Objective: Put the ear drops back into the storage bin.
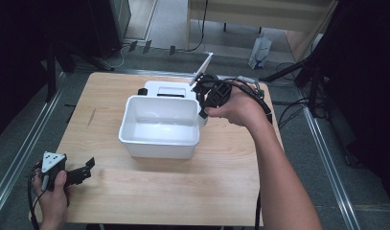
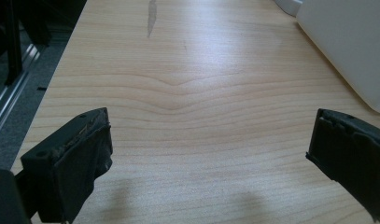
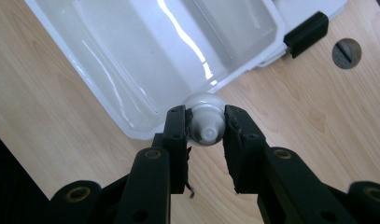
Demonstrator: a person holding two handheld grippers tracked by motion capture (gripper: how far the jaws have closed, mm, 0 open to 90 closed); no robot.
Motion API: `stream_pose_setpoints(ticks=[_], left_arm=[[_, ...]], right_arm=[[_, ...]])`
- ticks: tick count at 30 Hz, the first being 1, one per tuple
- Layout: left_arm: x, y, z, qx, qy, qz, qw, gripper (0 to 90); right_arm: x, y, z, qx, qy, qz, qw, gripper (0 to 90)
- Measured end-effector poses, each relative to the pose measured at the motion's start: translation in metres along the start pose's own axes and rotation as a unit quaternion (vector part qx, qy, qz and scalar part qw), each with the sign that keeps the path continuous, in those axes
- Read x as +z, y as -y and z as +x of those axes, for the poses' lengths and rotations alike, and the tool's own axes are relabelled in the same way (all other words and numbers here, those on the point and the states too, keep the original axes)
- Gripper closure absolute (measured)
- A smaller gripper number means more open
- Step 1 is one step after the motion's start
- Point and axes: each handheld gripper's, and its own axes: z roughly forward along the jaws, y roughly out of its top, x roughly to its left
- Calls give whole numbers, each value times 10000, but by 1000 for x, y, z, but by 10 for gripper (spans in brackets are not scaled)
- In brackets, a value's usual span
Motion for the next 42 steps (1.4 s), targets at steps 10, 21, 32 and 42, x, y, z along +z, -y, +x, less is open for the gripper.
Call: stream_pose_setpoints(ticks=[10,21,32,42], left_arm=[[0,0,1,-11,52,37,10000,4],[1,0,1,-47,68,39,10000,4],[1,-1,2,-64,88,53,9999,4],[2,-1,2,-73,111,60,9999,4]], right_arm=[[10,-13,9,-225,-148,-57,9996,721],[24,-17,11,-344,-201,-30,9992,721],[47,-14,11,-789,-77,6,9969,720],[70,-13,14,-1379,-11,158,9903,719]])
